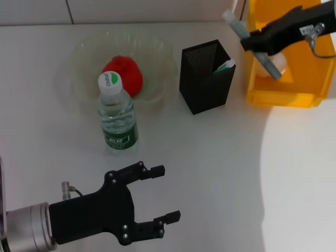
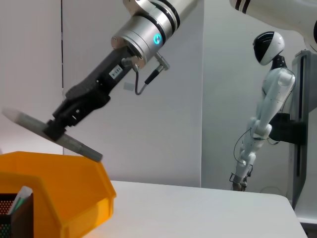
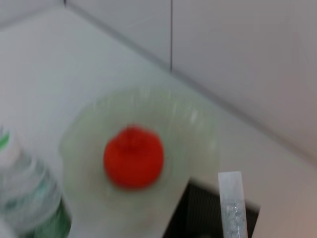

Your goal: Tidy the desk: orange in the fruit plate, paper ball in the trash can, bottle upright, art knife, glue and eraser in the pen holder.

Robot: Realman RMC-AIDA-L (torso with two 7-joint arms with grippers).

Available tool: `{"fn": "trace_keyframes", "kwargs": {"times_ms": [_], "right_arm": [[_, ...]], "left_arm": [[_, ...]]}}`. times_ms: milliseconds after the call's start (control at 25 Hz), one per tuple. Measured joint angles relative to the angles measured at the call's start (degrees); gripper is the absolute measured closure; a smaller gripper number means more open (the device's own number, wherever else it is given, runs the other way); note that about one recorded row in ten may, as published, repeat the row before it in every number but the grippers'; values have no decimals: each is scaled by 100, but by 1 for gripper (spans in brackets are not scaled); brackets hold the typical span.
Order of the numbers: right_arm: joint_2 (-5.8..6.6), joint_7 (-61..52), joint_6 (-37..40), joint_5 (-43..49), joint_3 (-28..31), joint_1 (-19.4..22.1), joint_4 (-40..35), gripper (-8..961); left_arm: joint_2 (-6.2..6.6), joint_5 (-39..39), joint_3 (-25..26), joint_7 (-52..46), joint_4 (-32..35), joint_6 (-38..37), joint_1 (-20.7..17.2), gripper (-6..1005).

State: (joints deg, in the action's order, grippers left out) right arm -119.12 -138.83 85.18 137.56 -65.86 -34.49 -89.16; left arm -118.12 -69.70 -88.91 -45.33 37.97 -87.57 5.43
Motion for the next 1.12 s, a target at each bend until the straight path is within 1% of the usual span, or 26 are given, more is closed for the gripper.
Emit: {"fn": "trace_keyframes", "kwargs": {"times_ms": [120,200,320,600,760,1120], "right_arm": [[-13,344,-601,-529,-35,43,151,815],[-18,615,-935,-921,-55,57,409,816],[-20,1053,-1380,-1307,-96,7,951,816],[-23,2277,-2386,-2182,-305,-29,1955,817],[-24,2735,-2631,-2554,-356,-105,2422,817],[-28,3141,-3018,-2595,-442,-335,3179,818]], "left_arm": [[0,0,4,1,0,-15,1,191],[-1,0,5,2,-10,2,2,191],[0,0,6,4,-24,10,2,191],[0,0,6,-9,-27,-15,3,190],[0,0,5,-34,-27,-15,7,190],[0,0,5,-50,-34,0,11,190]]}}
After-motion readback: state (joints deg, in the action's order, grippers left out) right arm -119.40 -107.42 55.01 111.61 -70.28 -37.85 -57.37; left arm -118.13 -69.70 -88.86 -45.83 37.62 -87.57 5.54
